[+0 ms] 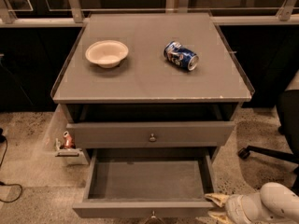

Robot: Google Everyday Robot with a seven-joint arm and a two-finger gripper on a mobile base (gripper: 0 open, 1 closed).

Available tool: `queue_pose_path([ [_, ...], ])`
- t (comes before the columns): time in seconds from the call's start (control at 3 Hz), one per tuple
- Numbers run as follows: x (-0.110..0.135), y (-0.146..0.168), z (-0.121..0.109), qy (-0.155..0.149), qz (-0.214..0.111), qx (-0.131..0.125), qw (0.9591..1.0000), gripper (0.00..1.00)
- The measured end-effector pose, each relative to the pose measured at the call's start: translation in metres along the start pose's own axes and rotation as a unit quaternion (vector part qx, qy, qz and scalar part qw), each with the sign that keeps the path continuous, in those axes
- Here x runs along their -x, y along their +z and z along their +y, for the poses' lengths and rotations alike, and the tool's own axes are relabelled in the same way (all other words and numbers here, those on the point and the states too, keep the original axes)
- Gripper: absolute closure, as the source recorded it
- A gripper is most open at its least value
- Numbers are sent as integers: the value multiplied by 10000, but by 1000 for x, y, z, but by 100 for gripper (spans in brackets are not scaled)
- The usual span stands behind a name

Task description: Open middle drawer

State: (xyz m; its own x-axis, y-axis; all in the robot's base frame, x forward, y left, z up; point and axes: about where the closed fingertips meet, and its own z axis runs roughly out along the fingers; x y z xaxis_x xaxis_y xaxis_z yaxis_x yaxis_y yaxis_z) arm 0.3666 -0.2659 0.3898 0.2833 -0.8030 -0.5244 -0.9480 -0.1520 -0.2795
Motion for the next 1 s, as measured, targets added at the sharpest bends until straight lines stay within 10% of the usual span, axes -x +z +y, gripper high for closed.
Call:
queue_pose_path([
  [0.33,0,0,0,0,0,0,10000,84],
  [1.0,0,0,0,0,-1,0,10000,36],
])
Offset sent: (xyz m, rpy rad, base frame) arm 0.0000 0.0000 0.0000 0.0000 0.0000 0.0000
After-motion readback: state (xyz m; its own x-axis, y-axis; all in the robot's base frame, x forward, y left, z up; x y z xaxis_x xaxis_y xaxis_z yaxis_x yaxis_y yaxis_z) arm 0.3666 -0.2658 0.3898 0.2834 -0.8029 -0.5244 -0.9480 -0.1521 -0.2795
